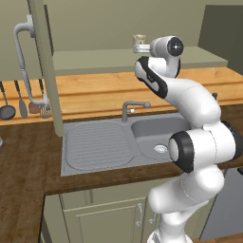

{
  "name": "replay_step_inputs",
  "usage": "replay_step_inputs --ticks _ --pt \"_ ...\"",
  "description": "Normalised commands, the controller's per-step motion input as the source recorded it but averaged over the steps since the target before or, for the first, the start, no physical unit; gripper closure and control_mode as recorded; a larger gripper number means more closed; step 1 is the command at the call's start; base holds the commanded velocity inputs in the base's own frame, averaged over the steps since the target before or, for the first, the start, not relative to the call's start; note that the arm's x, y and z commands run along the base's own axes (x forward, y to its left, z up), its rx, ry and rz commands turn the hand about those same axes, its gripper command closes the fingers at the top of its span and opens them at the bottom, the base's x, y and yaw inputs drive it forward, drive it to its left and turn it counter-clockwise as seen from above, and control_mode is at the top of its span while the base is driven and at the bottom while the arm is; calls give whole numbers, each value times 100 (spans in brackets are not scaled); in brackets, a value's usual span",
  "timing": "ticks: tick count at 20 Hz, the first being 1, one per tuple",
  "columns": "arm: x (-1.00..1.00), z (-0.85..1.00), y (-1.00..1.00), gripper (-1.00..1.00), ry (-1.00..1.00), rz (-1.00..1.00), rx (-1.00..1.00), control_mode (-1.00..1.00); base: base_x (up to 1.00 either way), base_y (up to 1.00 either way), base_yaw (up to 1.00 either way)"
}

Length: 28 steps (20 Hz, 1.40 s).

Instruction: Gather all objects into one cabinet and sort the glasses and bowls to opposite sides.

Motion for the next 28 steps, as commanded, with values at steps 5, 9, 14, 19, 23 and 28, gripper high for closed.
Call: replay_step_inputs --ticks 5,9,14,19,23,28 --pt "33 2 0 -100 2 0 0 -100 0 0 0" --pt "26 7 0 -100 6 0 0 -100 0 0 0" --pt "28 10 0 -100 8 0 0 -100 0 0 0" --pt "36 6 0 -100 4 0 0 -100 0 0 0" --pt "38 -1 0 -100 0 0 0 -100 0 0 0" --pt "31 -23 0 -100 -1 0 0 -100 0 0 0"
